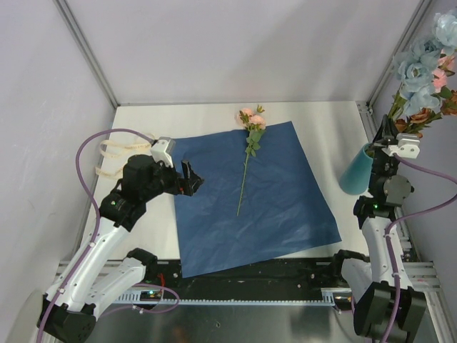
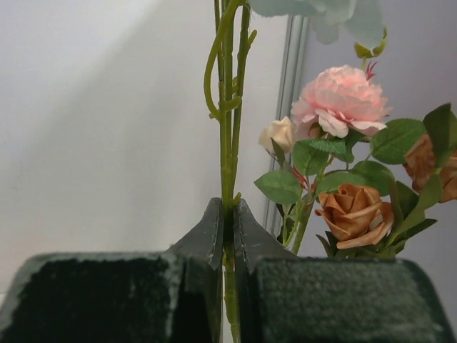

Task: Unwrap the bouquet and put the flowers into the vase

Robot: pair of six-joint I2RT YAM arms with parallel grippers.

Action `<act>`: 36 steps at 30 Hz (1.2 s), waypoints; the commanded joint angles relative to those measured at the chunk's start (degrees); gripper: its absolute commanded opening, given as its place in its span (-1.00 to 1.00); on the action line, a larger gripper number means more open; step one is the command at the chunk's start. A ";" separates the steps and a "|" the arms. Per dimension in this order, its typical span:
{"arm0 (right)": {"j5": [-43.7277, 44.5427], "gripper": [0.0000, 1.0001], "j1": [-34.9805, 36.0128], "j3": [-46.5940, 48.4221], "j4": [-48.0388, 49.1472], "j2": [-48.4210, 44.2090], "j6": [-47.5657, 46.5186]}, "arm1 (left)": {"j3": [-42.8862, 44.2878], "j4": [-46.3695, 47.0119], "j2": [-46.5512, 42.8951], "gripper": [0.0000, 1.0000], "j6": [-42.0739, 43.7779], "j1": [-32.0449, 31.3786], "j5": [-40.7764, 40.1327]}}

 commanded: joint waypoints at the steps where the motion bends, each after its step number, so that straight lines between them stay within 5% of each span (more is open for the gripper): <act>1: -2.44 -1.00 -1.40 0.08 6.15 1.56 3.73 | 0.01 0.42 -0.54 0.96 1.26 0.31 0.33; 21: 0.79 -0.96 -3.08 -0.77 -2.35 4.09 7.55 | 0.07 0.54 -1.16 0.97 1.17 0.64 0.71; 36: 6.26 -0.18 -1.43 6.46 -44.22 -2.94 20.59 | -0.02 0.47 -1.23 0.97 1.27 1.13 0.08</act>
